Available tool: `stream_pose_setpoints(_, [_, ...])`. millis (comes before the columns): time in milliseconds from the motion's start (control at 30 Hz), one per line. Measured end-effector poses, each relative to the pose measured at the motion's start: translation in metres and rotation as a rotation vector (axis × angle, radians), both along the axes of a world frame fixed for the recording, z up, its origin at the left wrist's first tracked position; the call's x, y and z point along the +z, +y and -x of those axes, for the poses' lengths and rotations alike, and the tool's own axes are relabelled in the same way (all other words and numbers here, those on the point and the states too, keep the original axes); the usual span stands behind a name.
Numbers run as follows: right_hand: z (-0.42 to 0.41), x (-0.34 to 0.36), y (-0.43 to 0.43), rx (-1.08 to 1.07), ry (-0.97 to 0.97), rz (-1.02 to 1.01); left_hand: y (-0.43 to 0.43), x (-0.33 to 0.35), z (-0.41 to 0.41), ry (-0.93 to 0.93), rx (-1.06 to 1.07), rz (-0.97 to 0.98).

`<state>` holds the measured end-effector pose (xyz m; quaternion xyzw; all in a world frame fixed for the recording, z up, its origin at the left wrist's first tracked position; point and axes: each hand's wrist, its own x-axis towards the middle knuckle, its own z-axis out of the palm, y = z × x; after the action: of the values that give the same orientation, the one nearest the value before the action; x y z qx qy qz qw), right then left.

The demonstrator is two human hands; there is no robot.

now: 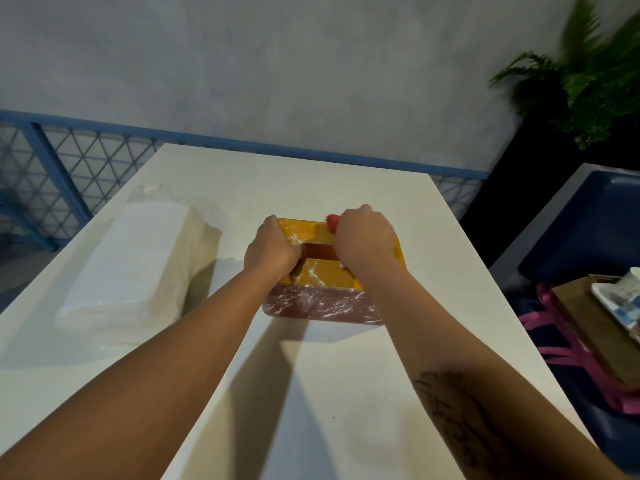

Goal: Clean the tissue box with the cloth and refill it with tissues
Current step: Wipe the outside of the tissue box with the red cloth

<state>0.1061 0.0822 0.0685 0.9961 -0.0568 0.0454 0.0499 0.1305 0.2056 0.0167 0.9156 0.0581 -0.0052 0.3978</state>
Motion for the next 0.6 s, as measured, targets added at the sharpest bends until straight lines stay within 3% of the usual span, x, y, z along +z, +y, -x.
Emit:
stream_pose_setpoints(167, [-0.003, 0.001, -0.013, 0.188, 0.026, 0.031, 0.000, 0.002, 0.001, 0.016, 0.005, 0.016])
stream_pose_setpoints(433, [0.000, 0.013, -0.050, -0.177, 0.111, -0.052, 0.001, 0.002, 0.002, 0.013, -0.021, 0.018])
stream_pose_setpoints(600, [-0.005, 0.002, -0.011, -0.046, 0.047, 0.019, 0.000, 0.002, 0.002, 0.007, -0.001, 0.009])
